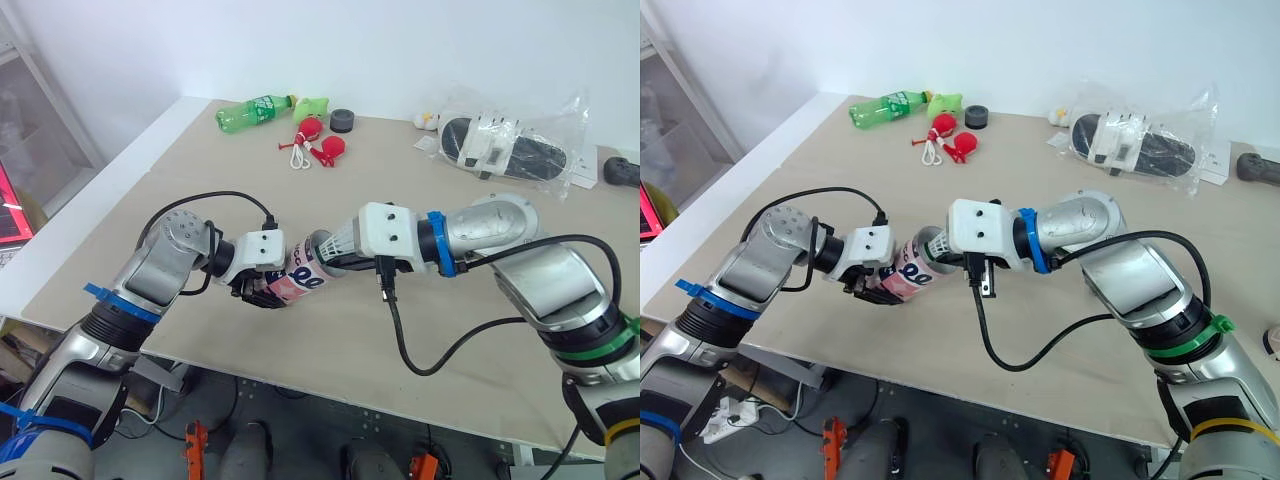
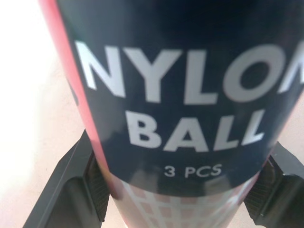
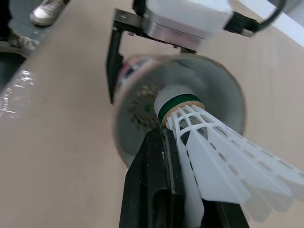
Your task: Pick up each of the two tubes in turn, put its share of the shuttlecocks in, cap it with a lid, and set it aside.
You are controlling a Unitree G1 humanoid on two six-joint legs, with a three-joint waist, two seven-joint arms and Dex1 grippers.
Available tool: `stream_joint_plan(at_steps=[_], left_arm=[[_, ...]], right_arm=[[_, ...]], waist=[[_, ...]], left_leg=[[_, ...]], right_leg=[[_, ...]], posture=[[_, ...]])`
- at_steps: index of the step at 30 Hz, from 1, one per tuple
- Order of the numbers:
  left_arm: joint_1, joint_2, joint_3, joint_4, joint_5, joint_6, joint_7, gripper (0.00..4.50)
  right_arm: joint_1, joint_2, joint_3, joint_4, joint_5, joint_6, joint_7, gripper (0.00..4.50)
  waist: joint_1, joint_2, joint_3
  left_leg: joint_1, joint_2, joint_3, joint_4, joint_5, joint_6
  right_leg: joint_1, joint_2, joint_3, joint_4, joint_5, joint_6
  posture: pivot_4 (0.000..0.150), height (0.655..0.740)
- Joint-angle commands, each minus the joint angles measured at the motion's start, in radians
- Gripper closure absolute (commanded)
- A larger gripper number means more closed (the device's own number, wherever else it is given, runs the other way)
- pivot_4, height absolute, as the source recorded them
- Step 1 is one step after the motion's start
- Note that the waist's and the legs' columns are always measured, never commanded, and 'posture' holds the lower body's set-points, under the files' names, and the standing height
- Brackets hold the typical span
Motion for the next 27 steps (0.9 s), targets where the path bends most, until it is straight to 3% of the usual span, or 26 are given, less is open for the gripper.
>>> stream_joint_plan(at_steps=[1,5,6,8,11,20,27], left_arm=[[0.035,-0.017,-0.054,0.010,0.008,0.014,0.005,1.46],[0.037,-0.017,-0.054,0.005,0.008,0.016,0.006,1.46],[0.038,-0.017,-0.054,0.005,0.008,0.016,0.006,1.46],[0.038,-0.017,-0.054,0.005,0.008,0.016,0.007,1.46],[0.039,-0.018,-0.054,0.008,0.009,0.014,0.009,1.46],[0.040,-0.024,-0.054,0.000,0.003,0.019,0.018,1.46],[0.053,-0.026,-0.051,-0.024,0.000,0.036,0.028,1.46]], right_arm=[[-0.037,0.005,-0.049,-0.049,0.017,0.020,0.013,3.48],[-0.053,-0.017,-0.096,-0.063,0.062,0.057,0.047,1.57],[-0.056,-0.024,-0.107,-0.066,0.072,0.065,0.057,0.90],[-0.080,-0.047,-0.146,-0.047,0.115,0.089,0.097,0.14],[-0.120,-0.048,-0.172,0.006,0.144,0.101,0.124,0.56],[-0.178,0.066,0.032,0.156,0.014,0.016,0.165,4.47],[-0.230,0.204,0.162,0.321,-0.121,-0.065,0.167,4.47]], waist=[[0.000,0.000,0.000],[0.000,0.000,0.000],[0.000,0.000,0.000],[0.000,0.000,0.000],[0.000,0.001,0.000],[-0.001,0.001,0.000],[0.000,0.001,0.000]], left_leg=[[0.000,0.000,0.000,0.000,0.000,0.000],[0.000,0.000,0.000,0.000,0.000,0.000],[0.000,0.000,-0.001,0.000,0.000,0.000],[0.000,0.000,-0.001,0.000,0.000,0.000],[0.000,0.000,-0.001,0.000,0.000,0.000],[0.001,0.001,0.000,0.001,0.000,0.001],[0.000,0.001,0.000,0.002,0.001,0.000]], right_leg=[[0.000,0.000,0.000,0.000,0.000,0.000],[0.000,0.000,0.000,0.001,0.000,-0.001],[0.000,0.000,-0.001,0.001,0.000,-0.001],[0.000,0.000,-0.001,0.001,0.000,-0.001],[0.002,0.000,-0.001,0.001,0.000,-0.001],[0.000,0.001,-0.002,0.002,0.000,-0.002],[0.000,0.000,-0.004,0.002,0.000,-0.002]], posture=[[0.150,0.7400],[0.150,0.7400],[0.150,0.7400],[0.150,0.7400],[0.150,0.7400],[0.150,0.7400],[0.150,0.7400]])
